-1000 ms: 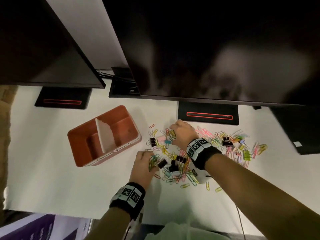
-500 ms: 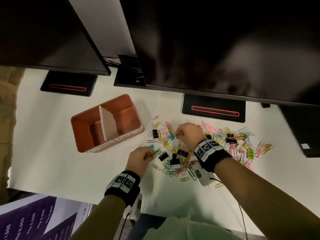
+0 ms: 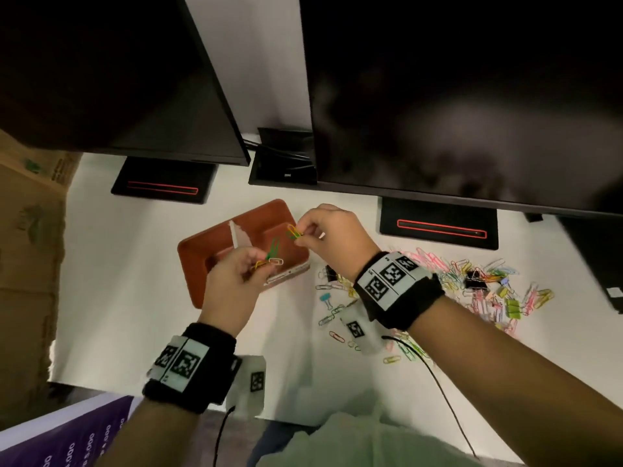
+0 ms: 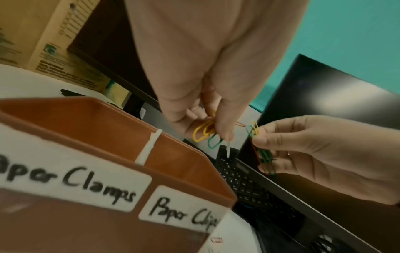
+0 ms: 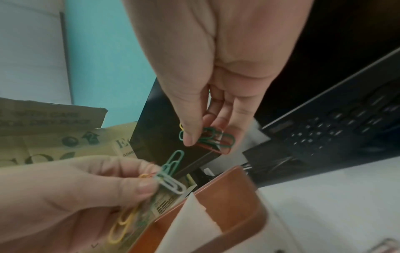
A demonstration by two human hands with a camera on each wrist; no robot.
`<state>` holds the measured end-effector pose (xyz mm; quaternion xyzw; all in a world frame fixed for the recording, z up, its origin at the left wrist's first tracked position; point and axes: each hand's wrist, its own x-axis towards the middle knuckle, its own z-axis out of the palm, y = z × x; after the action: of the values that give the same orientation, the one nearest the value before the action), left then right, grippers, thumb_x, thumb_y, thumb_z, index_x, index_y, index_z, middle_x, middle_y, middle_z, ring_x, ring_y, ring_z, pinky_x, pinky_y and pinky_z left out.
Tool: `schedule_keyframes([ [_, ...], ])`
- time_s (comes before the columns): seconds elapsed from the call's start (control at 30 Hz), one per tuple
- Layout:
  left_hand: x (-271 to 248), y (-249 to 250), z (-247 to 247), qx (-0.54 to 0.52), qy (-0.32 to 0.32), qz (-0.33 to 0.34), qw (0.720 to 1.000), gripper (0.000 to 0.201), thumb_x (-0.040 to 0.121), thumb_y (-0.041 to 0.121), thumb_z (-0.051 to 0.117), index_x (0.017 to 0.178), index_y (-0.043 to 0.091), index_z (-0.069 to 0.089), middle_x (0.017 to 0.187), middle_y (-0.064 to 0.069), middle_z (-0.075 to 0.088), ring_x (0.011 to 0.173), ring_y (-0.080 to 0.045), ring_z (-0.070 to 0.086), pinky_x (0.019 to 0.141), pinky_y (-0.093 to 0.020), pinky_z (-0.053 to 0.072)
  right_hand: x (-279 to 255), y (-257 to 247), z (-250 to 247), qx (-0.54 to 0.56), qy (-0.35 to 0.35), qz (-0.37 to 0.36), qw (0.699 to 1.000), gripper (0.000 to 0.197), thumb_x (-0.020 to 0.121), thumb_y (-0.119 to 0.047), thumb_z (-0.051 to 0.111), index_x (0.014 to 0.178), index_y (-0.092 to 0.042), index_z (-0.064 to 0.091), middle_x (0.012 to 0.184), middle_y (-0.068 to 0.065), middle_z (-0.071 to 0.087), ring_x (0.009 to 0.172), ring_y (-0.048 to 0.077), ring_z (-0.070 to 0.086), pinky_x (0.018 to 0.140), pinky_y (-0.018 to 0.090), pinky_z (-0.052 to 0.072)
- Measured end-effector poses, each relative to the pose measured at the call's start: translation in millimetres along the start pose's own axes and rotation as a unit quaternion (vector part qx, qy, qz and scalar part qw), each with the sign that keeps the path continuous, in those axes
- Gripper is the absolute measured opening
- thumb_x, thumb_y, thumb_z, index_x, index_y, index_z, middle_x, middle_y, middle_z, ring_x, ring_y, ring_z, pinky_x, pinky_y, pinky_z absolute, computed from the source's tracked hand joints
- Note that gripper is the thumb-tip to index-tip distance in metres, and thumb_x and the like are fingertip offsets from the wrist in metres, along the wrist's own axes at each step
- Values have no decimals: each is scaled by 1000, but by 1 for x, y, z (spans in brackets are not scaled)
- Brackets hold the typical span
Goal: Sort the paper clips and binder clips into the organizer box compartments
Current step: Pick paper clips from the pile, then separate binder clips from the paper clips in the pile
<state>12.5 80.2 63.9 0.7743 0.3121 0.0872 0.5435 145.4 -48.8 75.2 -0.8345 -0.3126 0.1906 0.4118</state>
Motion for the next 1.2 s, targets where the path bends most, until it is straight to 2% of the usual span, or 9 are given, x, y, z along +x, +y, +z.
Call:
schedule_keyframes([
  [0.1, 25, -1, -8, 67, -20, -34, 997, 22, 75, 7, 73, 85, 24, 62, 84, 2, 66, 83, -17, 63, 83, -33, 52, 25, -18, 28, 1, -22, 25, 999, 18, 78, -12, 71, 96, -8, 67, 90, 3, 57, 77, 11, 54, 77, 16, 46],
  [0.17, 29, -1, -8, 125, -60, -34, 990, 35, 71, 11, 77, 103, 16, 63, 98, 2, 63, 92, -15, 61, 89, -29, 49, 31, -19, 35, -7, -39, 52, 998, 29, 80, -19, 70, 107, -10, 64, 102, 7, 62, 87, 16, 60, 87, 27, 50],
  [0.3, 10, -1, -8, 175, -80, 124, 973, 40, 73, 19, 76, 110, 20, 62, 106, 10, 51, 92, -4, 54, 86, -14, 46, 14, 10, 16, 24, 45, 74, 996, 21, 88, -22, 61, 108, -18, 64, 105, 2, 63, 85, 12, 62, 80, 21, 48],
  [0.4, -8, -20, 5, 146, -161, 146, 965, 27, 80, 23, 69, 106, 25, 61, 102, 12, 55, 86, -1, 58, 77, -18, 50, -5, 51, -5, -44, 68, 129, 988, 20, 90, -19, 57, 109, -20, 64, 107, 3, 63, 86, 15, 62, 83, 26, 50],
  [0.57, -7, -53, 51, 229, -277, 145, 922, 36, 89, 28, 53, 125, 23, 50, 130, 7, 45, 118, -9, 45, 103, -24, 35, -1, 88, -11, -181, -88, 124, 972, 36, 90, -12, 53, 125, -21, 56, 135, 4, 51, 125, 21, 47, 109, 31, 33],
  [0.7, 1, -66, 83, 254, -264, 125, 922, 33, 92, 29, 44, 125, 24, 49, 131, 7, 41, 118, -12, 42, 106, -31, 36, 20, 97, 6, -225, -204, 74, 950, 44, 87, -6, 51, 124, -30, 56, 150, 0, 34, 137, 24, 30, 115, 37, 25],
  [0.93, 18, -74, 104, 272, -210, 105, 933, 19, 89, 14, 53, 103, 12, 65, 106, -3, 55, 94, -19, 52, 85, -27, 44, 35, 110, 20, -262, -262, -22, 929, 29, 86, -11, 58, 111, -23, 67, 131, 5, 47, 119, 25, 44, 102, 36, 38],
  [1.07, 21, -76, 112, 268, -195, 69, 941, 12, 85, 8, 56, 91, 11, 66, 99, -8, 58, 93, -24, 53, 80, -29, 43, 30, 119, 13, -231, -256, 9, 939, 20, 86, -8, 58, 102, -10, 70, 116, 7, 59, 110, 24, 53, 94, 33, 44],
  [1.2, 19, -68, 117, 254, -180, 21, 950, 17, 79, 1, 55, 91, 9, 64, 92, -9, 62, 86, -24, 56, 76, -30, 47, 20, 124, 11, -193, -232, 58, 952, 19, 85, -5, 53, 93, -12, 69, 107, 7, 63, 101, 25, 58, 90, 33, 47],
])
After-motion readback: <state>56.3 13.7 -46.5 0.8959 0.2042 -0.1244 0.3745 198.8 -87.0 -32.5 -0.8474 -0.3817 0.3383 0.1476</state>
